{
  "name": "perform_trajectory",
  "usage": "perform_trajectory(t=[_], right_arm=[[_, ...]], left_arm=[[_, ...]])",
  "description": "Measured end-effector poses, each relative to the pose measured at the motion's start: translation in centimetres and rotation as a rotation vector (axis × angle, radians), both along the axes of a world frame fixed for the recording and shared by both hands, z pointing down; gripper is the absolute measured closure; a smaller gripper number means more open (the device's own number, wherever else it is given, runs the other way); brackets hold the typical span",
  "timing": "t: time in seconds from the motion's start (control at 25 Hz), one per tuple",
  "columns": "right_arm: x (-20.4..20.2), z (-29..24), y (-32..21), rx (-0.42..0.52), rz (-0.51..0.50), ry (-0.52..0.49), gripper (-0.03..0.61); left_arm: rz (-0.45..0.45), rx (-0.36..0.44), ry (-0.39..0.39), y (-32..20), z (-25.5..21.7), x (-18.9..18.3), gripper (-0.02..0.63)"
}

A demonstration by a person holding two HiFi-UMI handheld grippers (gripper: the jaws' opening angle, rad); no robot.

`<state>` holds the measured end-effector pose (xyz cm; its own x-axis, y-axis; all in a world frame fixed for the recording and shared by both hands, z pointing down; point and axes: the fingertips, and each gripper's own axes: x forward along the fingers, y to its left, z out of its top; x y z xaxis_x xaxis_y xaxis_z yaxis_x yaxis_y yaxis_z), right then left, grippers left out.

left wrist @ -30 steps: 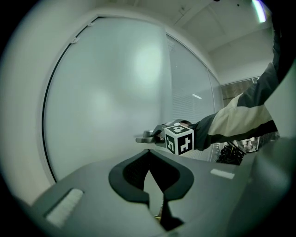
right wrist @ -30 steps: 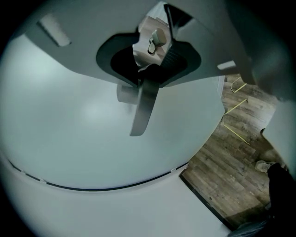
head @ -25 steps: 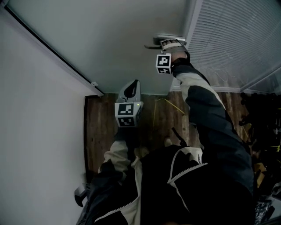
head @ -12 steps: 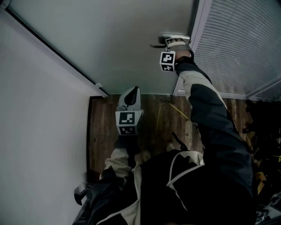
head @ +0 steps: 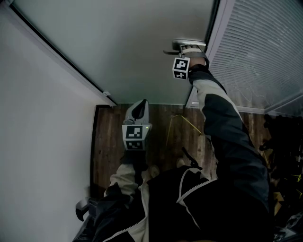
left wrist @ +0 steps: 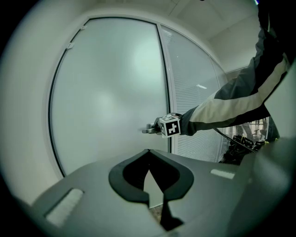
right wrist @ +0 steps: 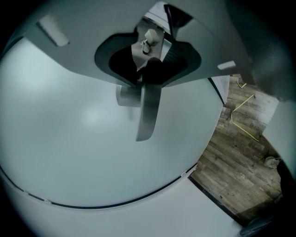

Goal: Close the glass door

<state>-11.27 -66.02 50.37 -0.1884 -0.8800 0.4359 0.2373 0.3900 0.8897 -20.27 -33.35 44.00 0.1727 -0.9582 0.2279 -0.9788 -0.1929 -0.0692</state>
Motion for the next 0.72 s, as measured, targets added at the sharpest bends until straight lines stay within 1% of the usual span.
perform_trajectory(t=[0.28, 0.36, 0.44, 0.56, 0.64, 0.72], right_arm=[[-0.2, 0.2, -0.5, -0.006, -0.004, -0.024, 0.434], [-0.1, 0.1, -0.5, -0.025, 0.004, -0.048, 0.431], [-0.1, 0.2, -0.1, -0.058, 0.018, -0.082, 0.404], [-0.5, -0.2, 0.8, -0.114, 0.044, -0.175, 0.380], [-1.0, -1.2, 1.9, -0.152, 0.054, -0.268, 0.373], [-1.0, -2.6, 3.9, -0.177, 0.052, -0.376, 0.377]], left_arm=[[-0.034, -0.025, -0.007, 0.4, 0.9, -1.3, 0.611], [-0.042, -0.026, -0.006, 0.6, 0.8, -1.5, 0.611], [-0.042, -0.027, -0.002, 0.8, 0.8, -1.6, 0.611], [-0.040, -0.029, 0.011, 0.8, 1.1, -2.0, 0.611], [-0.035, -0.025, 0.023, 0.3, 1.2, -2.4, 0.611], [-0.032, -0.017, 0.053, -0.6, 1.0, -2.3, 0.611]])
